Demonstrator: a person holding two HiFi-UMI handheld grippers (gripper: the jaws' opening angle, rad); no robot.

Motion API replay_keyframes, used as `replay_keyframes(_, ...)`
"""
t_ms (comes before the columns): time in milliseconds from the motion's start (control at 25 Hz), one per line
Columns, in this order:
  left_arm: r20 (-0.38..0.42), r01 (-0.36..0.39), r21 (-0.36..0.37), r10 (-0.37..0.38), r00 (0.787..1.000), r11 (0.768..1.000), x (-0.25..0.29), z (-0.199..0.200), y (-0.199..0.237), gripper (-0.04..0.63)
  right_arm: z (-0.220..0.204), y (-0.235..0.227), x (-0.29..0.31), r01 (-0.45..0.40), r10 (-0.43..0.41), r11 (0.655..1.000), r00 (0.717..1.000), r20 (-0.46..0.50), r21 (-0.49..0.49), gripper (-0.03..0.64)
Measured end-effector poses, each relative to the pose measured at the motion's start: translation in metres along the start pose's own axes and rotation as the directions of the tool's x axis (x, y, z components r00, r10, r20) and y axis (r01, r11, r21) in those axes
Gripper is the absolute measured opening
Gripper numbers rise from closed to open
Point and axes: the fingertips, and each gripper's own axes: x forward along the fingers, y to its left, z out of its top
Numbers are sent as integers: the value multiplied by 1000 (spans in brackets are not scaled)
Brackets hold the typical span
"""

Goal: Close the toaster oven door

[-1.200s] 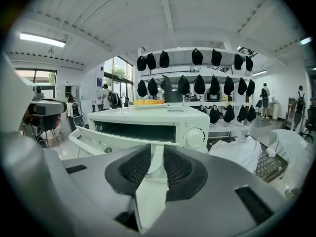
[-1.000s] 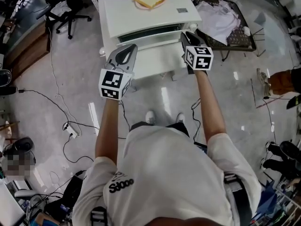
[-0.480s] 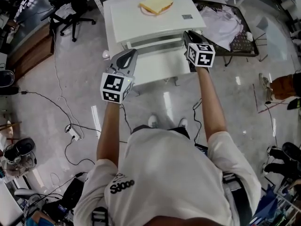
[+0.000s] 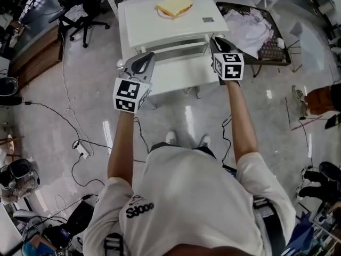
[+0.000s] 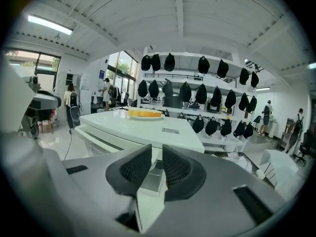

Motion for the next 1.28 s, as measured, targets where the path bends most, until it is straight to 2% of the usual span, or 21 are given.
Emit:
replay_keyframes(200,23,9,45,-10,1000,999,9,30,-24,18,11,-13,-52,-7,8,995,1000,12,-103,17)
replay_keyframes(360,54,29,75,-33,998,997,17,62,-52,18,27,-19,-100,-6,17,980,998,56,-198,9)
replay_keyframes(520,78,43,130,-53,996,991,22,92,-80,18,48,-29,-145,-3,26,979,993,112,-204,9)
replay_keyframes(880,138,34,174,-59,989,984,21,135,-136,18,61,-54,-224,11,29,979,981,190,-205,9)
replay_keyframes(1280,170,16,182,-48,984,983,5,158,-159,18,81,-55,-261,-1,60,969,971,231,-246,9)
